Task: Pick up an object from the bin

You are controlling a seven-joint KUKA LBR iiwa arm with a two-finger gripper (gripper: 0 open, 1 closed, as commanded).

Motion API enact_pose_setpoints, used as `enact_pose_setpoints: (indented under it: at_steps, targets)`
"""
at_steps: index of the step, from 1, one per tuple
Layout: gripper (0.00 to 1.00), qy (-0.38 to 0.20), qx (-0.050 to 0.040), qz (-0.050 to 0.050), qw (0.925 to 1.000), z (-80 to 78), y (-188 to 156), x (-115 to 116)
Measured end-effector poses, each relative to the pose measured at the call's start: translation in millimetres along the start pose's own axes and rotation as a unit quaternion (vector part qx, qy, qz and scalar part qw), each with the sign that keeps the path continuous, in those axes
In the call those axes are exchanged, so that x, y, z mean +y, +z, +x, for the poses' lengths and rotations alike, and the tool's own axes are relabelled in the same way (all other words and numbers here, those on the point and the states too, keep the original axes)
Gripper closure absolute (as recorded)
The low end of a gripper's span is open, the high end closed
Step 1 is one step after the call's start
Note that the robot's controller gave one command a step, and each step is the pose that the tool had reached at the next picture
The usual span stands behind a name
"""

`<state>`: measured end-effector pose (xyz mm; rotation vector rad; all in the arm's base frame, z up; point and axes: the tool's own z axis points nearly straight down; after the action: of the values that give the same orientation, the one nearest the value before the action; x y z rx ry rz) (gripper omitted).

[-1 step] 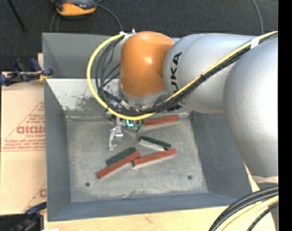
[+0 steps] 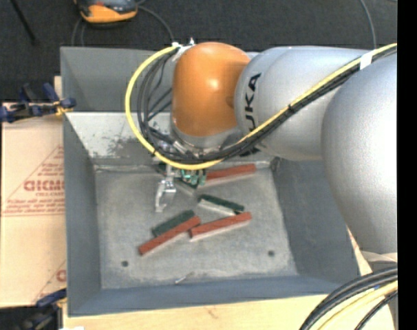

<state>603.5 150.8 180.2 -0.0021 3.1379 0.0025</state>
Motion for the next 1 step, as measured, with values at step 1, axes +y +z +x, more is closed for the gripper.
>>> enact_pose_setpoints:
  at_steps: [1]
  targets:
    - [0.00,-0.011,-0.0023,0.000,0.9999,23.0,53.6,-19.0]
